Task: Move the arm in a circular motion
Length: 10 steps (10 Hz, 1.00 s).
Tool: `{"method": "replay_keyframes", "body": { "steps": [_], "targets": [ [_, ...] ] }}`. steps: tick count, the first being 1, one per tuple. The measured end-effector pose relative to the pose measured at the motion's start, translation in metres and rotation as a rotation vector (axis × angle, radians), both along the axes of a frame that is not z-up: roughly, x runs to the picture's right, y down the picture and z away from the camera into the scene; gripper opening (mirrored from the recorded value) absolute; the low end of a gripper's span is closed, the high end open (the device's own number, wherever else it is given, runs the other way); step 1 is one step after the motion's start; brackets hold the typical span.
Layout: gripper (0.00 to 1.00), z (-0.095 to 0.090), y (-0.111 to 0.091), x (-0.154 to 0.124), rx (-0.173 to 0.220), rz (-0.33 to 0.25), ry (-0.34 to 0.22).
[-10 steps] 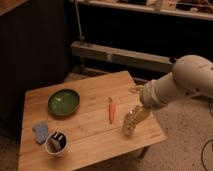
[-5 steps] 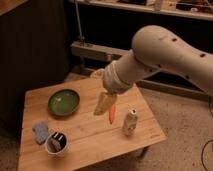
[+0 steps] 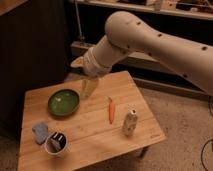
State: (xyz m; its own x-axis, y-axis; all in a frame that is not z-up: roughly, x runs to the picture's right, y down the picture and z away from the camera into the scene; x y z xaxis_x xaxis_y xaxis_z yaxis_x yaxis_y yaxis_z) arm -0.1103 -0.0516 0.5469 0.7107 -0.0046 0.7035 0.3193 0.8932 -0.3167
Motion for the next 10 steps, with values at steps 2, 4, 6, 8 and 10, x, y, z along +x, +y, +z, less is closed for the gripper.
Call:
{"method": "replay_keyframes", "body": {
  "steps": [2,4,6,8,10],
  "targets": [
    [0.8,0.037,-0.03,0.0,0.017,-0.051,0.03],
    [0.8,0.07,-0.048,0.012,0.009,-0.08,0.077],
    [0.8,0.11,-0.045,0.026,-0.043,-0.083,0.144],
    [0.8,0.153,-0.025,0.051,-0.122,-0.049,0.22],
    [0.8,0.178,-0.005,0.088,-0.184,-0.003,0.291]
  ]
}}
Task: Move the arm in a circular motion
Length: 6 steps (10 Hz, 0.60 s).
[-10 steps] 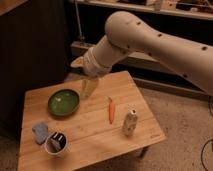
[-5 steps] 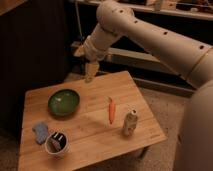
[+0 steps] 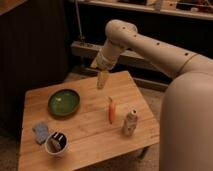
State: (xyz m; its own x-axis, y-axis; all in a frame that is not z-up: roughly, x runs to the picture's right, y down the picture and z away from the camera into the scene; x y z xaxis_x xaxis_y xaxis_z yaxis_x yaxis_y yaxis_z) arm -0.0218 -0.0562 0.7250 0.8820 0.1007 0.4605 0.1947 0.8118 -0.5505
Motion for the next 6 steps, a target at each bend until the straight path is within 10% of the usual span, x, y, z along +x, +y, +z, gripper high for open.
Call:
{"method": "replay_keyframes", "body": {
  "steps": [6],
  "targets": [
    [0.8,-0.002,0.041,0.155,-0.109,0.154,0.251]
  ]
}}
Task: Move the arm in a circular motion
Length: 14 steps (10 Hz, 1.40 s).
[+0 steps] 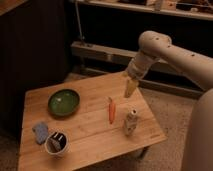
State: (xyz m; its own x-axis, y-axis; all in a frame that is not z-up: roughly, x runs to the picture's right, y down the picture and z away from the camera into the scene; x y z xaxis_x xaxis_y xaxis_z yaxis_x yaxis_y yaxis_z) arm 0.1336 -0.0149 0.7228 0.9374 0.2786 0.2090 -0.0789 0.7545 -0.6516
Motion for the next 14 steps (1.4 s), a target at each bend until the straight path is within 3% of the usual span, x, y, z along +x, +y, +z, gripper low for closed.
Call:
{"method": "replay_keyframes", "body": {
  "steps": [2,4,8,10,11,14],
  "targets": [
    [0.8,-0.017,0.016,0.036,-0.025,0.035,0.067],
    [0.8,-0.043,0.029,0.046,-0.02,0.054,0.1],
    [0.8,-0.138,0.054,0.023,0.026,0.052,0.099],
    [0.8,-0.17,0.067,-0.012,0.023,0.02,0.056],
    [0.8,-0.188,0.072,-0.034,0.026,0.006,0.007],
    [0.8,-0.216,0.055,-0.111,0.094,-0.042,-0.204]
  ]
}}
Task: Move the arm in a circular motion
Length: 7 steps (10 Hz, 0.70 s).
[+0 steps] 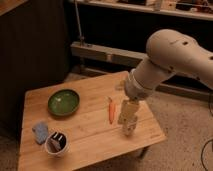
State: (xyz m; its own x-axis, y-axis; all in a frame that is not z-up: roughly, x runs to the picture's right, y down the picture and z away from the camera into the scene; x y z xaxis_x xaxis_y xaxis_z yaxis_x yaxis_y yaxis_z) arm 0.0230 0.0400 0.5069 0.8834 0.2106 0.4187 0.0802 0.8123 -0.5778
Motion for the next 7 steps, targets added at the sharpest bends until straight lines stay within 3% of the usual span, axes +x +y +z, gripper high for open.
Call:
{"method": "replay_keyframes", "body": {
  "steps": [2,4,7],
  "targets": [
    [0.8,-0.019,-0.025,-0.053,0.07,-0.06,-0.116],
    [0.8,-0.034,-0.049,-0.1,0.138,-0.14,-0.192],
    [0.8,-0.037,-0.072,-0.154,0.205,-0.254,-0.276]
  ]
}}
